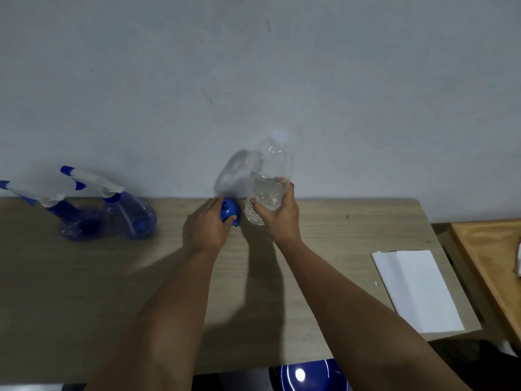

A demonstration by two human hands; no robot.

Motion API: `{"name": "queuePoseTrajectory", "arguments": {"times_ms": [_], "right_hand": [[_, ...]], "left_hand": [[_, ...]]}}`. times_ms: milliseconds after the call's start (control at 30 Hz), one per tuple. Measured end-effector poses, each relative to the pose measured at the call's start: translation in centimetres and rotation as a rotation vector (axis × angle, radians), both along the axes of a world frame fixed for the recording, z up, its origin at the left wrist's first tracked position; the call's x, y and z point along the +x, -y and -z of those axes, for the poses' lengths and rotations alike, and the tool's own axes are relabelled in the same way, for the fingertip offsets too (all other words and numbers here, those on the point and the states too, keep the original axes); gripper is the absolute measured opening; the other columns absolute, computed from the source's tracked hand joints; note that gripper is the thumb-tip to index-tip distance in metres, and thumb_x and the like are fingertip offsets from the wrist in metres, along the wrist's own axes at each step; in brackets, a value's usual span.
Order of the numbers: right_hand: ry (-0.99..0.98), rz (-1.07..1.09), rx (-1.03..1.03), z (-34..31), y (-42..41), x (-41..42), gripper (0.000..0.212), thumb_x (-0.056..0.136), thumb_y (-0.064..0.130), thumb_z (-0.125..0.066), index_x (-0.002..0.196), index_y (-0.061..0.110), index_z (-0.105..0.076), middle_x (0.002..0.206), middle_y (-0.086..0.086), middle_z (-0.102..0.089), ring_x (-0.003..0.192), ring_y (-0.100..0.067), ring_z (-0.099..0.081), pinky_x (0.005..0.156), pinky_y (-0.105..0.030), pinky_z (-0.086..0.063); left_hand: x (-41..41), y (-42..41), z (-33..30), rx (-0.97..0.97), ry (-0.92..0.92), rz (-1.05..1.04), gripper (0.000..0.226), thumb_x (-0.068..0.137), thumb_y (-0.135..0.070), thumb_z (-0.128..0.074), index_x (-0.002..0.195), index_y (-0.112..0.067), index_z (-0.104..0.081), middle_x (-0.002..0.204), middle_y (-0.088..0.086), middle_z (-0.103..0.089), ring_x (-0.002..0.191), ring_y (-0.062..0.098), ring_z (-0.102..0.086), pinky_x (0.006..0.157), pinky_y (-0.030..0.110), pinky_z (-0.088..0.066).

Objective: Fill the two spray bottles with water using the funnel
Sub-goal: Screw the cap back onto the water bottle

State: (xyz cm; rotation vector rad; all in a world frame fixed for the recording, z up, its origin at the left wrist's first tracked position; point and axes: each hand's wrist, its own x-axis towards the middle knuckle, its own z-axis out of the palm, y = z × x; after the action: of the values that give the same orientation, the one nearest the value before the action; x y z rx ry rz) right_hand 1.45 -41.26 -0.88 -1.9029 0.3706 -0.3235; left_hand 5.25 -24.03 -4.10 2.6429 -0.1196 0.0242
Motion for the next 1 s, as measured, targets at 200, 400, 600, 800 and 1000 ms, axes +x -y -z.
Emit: {"name": "queuePoseTrajectory", "arguments": {"times_ms": [200, 400, 600, 800, 1000], "right_hand": [[-0.042, -0.108, -0.011, 0.3, -0.6, 1.6, 0.070, 0.084, 0.030, -0.088, 0.134, 0.036, -0.040, 0.132, 0.011, -0.059, 0.117, 0.002, -0.060, 0.092, -0.020, -0.055], [-0.189, -0.100, -0.027, 0.6, -0.6, 0.5, 0.101, 0.076, 0.038, -0.092, 0.154, 0.023, -0.029, 0.140, 0.004, -0.058, 0.122, -0.016, -0.061, 0.099, -0.036, -0.054], [-0.420, 0.059, -0.057, -0.6, -0.3, -4.8, 0.114, 0.082, 0.026, -0.088, 0.166, 0.024, -0.011, 0.163, -0.018, -0.037, 0.150, -0.032, -0.041, 0.118, -0.044, -0.042], [-0.474, 0.230, -0.186, -5.6, 2.4, -14.5, 0.085, 0.090, 0.032, -0.080, 0.159, 0.016, -0.033, 0.155, -0.019, -0.044, 0.140, -0.035, -0.050, 0.111, -0.038, -0.042], [-0.414, 0.427, -0.197, -9.7, 8.2, -21.8, 0.068, 0.093, 0.035, -0.076, 0.152, 0.019, -0.046, 0.150, -0.012, -0.051, 0.134, -0.030, -0.056, 0.105, -0.038, -0.047]], "left_hand": [[1.2, -0.4, 0.8, -0.045, 0.000, 0.032, 0.038, 0.081, -0.040, -0.076, 0.112, -0.023, -0.063, 0.106, -0.002, -0.071, 0.092, 0.024, -0.067, 0.075, 0.034, -0.050], [1.0, -1.6, 0.1, -0.039, -0.033, 0.064, 0.054, 0.072, -0.057, -0.075, 0.115, -0.027, -0.062, 0.107, -0.005, -0.070, 0.094, 0.021, -0.066, 0.076, 0.034, -0.054], [-3.9, -2.5, -3.8, -0.067, -0.100, 0.131, 0.058, 0.089, -0.044, -0.068, 0.138, -0.015, -0.056, 0.132, 0.008, -0.062, 0.115, 0.030, -0.060, 0.081, 0.033, -0.045], [-8.4, 1.6, -7.6, -0.182, -0.148, 0.395, 0.068, 0.093, -0.050, -0.061, 0.148, -0.014, -0.044, 0.155, 0.004, -0.043, 0.142, 0.022, -0.040, 0.109, 0.037, -0.038], [-12.9, 9.7, -11.2, -0.195, -0.187, 0.627, 0.073, 0.095, -0.055, -0.053, 0.155, -0.020, -0.032, 0.163, 0.001, -0.027, 0.149, 0.018, -0.026, 0.118, 0.036, -0.027]]}}
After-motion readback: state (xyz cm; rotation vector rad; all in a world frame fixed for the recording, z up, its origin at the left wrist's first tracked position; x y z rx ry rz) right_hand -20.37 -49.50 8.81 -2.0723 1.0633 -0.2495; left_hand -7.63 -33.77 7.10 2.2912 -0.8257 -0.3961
